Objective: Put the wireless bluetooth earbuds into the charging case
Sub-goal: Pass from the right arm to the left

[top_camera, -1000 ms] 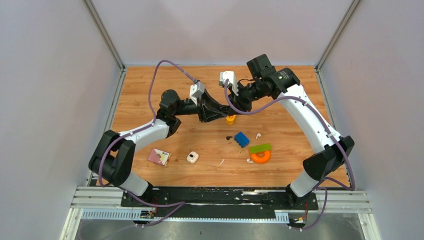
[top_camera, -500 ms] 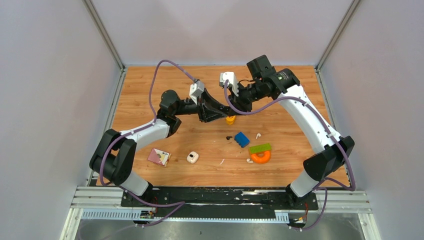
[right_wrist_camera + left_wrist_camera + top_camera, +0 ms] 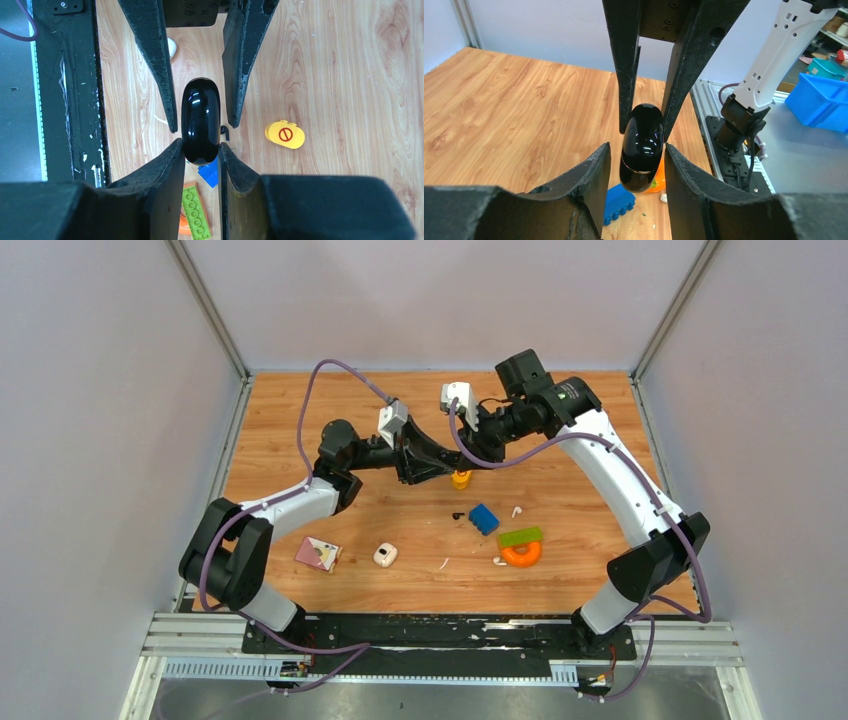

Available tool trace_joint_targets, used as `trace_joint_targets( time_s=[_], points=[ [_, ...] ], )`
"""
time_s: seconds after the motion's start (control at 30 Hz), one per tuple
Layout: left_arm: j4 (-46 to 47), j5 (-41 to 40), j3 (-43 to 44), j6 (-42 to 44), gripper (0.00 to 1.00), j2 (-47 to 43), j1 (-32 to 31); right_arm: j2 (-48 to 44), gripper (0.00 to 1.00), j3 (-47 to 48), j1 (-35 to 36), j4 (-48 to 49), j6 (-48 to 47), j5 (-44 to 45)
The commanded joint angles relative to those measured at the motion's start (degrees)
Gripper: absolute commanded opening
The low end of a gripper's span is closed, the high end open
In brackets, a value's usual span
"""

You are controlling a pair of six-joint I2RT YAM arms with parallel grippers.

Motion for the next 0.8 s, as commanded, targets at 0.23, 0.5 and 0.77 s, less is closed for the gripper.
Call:
trace_joint_targets(
  time_s=[0.23, 0.5, 0.77],
  points=[
    [1.49, -0.55, 0.9, -0.92, 0.55, 0.7, 0.42, -2.28, 0.17, 1.32, -0.31, 1.95, 0.77, -1.08],
    [1.69, -0.27, 1.17, -1.0, 0.53, 1.07, 0.43, -1.91, 0.18, 1.67, -0.75, 2.58, 1.07, -0.69],
    [1.68, 0.33, 1.36, -0.91, 0.41, 1.23, 0.41, -1.98, 0.19, 0.1, -1.42, 2.89, 1.74, -0.97]
  ],
)
